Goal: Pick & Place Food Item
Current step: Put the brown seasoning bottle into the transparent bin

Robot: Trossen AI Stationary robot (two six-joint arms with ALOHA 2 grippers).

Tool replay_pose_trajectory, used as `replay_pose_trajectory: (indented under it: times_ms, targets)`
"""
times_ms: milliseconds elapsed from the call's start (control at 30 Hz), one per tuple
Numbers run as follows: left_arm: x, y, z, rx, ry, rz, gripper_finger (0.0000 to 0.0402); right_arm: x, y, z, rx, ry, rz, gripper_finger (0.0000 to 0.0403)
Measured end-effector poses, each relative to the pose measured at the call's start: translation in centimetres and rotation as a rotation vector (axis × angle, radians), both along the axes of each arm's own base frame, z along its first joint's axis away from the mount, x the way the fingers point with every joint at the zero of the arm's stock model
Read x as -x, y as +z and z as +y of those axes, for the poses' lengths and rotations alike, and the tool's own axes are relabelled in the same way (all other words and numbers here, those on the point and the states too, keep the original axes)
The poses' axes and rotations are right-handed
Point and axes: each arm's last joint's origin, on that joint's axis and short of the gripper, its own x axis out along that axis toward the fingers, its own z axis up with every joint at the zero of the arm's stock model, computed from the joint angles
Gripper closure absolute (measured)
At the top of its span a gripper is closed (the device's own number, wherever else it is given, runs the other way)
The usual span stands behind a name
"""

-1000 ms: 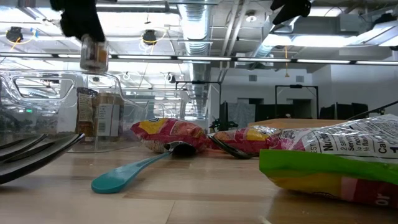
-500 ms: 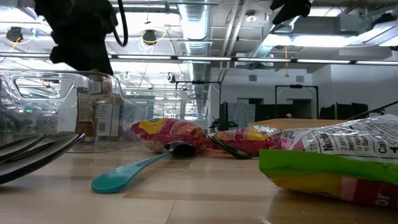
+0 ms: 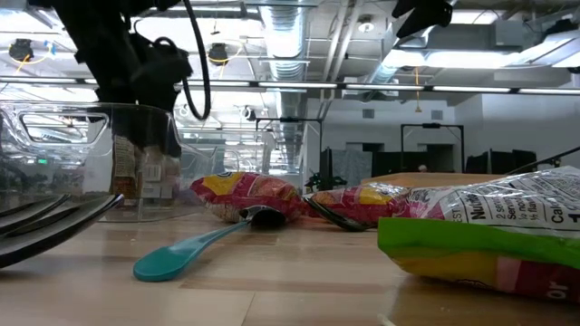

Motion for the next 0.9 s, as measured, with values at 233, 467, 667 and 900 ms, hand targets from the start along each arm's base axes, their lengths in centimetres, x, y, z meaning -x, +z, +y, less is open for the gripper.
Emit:
replay_pose_trajectory:
  times_ms: [233,467,667,900]
  targets:
    - [-0.5,-0.8,0.8,-0.018,0.042,0.027,0.023,0.0,0.0,0.0,0.0,0.001,0.0,0.0131]
    - [-0.7,-0.8,1.9,-0.041,0.089,0.026,0.023,0.0,0.0,0.0,0.0,0.001,0.0,0.0131]
    - [-0.7,-0.8,2.5,-0.043,0.11,0.027,0.0209,0.0,0.0,0.0,0.001,0.001,0.0,0.0131]
    - [-0.8,-0.7,2.7,-0.081,0.131,0.012,0.0146,0.0,0.0,0.0,0.002,0.002,0.0,0.0131]
